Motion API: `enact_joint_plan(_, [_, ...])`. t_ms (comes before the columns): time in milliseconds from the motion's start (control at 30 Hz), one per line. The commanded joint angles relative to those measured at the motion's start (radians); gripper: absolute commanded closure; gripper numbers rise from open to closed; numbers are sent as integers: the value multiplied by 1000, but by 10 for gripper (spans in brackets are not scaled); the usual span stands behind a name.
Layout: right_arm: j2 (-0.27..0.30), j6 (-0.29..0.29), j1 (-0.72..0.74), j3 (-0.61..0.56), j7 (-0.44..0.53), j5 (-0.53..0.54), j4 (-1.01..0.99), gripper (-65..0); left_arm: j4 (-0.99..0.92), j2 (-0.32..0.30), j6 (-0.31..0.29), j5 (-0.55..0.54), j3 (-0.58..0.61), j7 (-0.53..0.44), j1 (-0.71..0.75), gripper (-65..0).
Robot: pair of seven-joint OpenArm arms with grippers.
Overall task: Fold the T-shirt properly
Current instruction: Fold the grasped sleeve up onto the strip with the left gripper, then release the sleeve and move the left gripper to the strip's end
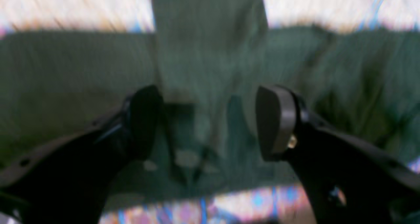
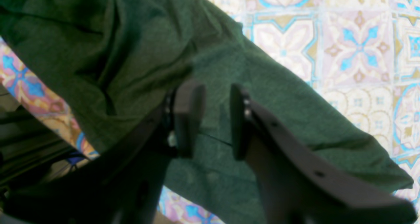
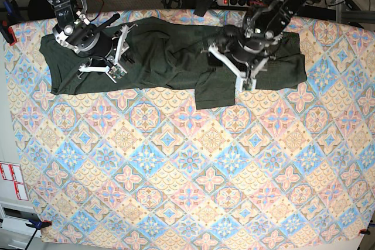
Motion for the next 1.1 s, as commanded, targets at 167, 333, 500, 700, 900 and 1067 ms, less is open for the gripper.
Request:
enact_joint_plan(167, [10, 0, 3, 1, 19, 10, 17, -172, -84, 35, -6, 7, -47, -7, -99, -457])
enact_joint_plan(333, [10, 0, 3, 3, 19, 10, 17, -172, -205, 61, -6, -19, -53, -14, -167, -457])
enact_joint_plan(500, [10, 0, 3, 3, 19, 10, 17, -172, -299, 65, -6, -105, -53, -20, -233, -457])
enact_joint_plan(700, [10, 0, 3, 0, 19, 10, 17, -172, -405, 88, -6, -171, -47, -96, -268, -457])
enact_joint_plan(900, [10, 0, 3, 0, 19, 10, 17, -172, -498, 150, -58, -174, -45, -97, -277, -447])
enact_joint_plan(1067, [10, 0, 3, 1, 19, 10, 17, -172, -501, 190, -139, -168, -43, -94, -274, -299])
